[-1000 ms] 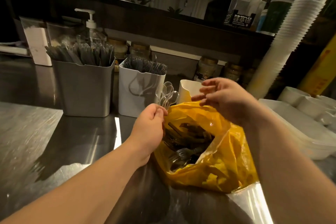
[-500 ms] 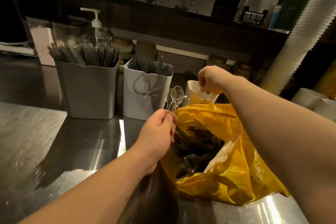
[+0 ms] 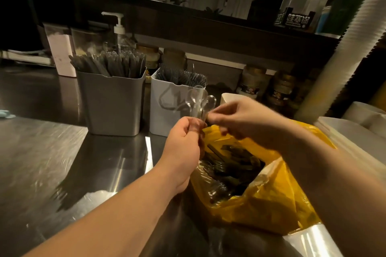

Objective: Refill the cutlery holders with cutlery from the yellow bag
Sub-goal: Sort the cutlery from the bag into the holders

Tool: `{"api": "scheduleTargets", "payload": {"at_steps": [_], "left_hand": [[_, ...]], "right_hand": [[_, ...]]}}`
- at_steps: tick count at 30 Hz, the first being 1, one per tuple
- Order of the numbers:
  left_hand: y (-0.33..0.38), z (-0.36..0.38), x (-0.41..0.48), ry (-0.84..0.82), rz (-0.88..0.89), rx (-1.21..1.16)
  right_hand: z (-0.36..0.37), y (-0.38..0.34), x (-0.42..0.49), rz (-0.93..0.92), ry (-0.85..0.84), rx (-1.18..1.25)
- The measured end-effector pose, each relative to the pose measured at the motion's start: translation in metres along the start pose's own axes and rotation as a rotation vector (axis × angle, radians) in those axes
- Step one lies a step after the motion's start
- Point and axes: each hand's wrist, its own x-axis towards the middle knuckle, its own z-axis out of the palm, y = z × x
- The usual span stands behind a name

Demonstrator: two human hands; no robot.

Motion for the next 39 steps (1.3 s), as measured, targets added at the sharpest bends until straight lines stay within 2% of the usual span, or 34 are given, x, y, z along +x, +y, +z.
{"api": "scheduleTargets", "payload": {"at_steps": [2,6,12,18,22,25,27,31,36,39], "left_hand": [[0.0,0.001,-0.001,-0.049,0.011,0.071],[-0.003,-0.004,0.004,-0.05,0.039,0.227],[-0.002,-0.007,0.005,-0.048,0.055,0.294],[-0.002,-0.009,0.007,-0.052,0.045,0.274],[-0.006,-0.011,0.009,0.002,0.042,0.264],[-0.009,-0.01,0.008,0.011,0.054,0.241],[-0.009,-0.008,0.008,-0.014,0.047,0.243],[-0.013,-0.005,0.006,-0.067,0.05,0.279],[-0.011,-0.004,0.005,-0.067,0.049,0.309],[-0.009,-0.004,0.004,-0.093,0.057,0.353]], "right_hand": [[0.017,0.004,-0.001,0.015,-0.028,0.091],[0.024,0.011,0.007,0.045,0.082,0.204],[0.025,0.003,0.013,0.036,0.041,0.536],[0.013,-0.001,0.022,0.026,0.008,0.428],[-0.049,0.001,0.045,0.006,0.365,0.365],[-0.082,0.022,0.072,0.154,0.555,0.262],[-0.082,0.036,0.088,0.251,0.536,0.199],[-0.065,0.047,0.113,0.343,0.37,0.048],[-0.056,0.044,0.123,0.446,0.186,-0.289],[-0.055,0.038,0.124,0.479,0.14,-0.437]]}}
